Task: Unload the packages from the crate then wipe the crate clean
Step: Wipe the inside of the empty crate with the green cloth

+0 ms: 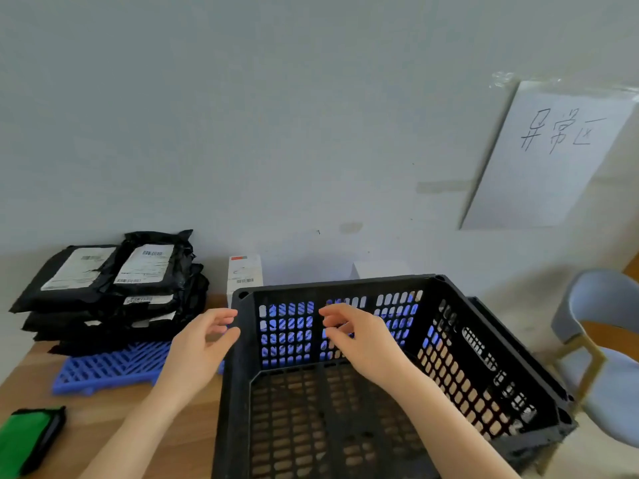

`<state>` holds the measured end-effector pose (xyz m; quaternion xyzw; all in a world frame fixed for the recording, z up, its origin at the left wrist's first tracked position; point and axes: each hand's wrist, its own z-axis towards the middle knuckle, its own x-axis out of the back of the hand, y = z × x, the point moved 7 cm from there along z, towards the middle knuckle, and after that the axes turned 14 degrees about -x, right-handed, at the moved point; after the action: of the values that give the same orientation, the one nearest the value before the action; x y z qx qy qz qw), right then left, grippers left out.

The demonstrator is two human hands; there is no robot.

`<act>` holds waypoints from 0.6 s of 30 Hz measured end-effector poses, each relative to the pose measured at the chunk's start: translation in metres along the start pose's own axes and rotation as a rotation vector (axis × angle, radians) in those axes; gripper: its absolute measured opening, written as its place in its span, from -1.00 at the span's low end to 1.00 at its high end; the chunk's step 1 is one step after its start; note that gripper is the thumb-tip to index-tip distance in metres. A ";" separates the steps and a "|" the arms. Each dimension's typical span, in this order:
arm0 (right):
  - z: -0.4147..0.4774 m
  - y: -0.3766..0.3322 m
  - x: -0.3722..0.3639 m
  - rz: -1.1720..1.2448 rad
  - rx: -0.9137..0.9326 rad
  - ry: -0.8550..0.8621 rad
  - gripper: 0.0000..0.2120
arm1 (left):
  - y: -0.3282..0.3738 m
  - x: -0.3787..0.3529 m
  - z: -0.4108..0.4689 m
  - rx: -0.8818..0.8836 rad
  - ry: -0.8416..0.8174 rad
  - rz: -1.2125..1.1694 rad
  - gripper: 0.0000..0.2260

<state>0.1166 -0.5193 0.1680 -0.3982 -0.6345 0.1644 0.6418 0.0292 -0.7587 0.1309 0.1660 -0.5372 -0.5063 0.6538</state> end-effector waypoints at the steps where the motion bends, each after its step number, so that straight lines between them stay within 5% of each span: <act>1: 0.013 0.007 0.006 -0.029 0.013 -0.010 -0.69 | -0.001 -0.004 0.006 0.014 0.019 0.003 -0.77; 18: 0.163 0.044 0.032 -0.361 0.418 -0.332 -0.62 | 0.050 -0.030 -0.029 0.387 0.319 0.235 -0.78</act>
<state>-0.0201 -0.4194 0.1378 -0.1064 -0.7433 0.2374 0.6163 0.0809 -0.7212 0.1422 0.3021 -0.5298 -0.2822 0.7405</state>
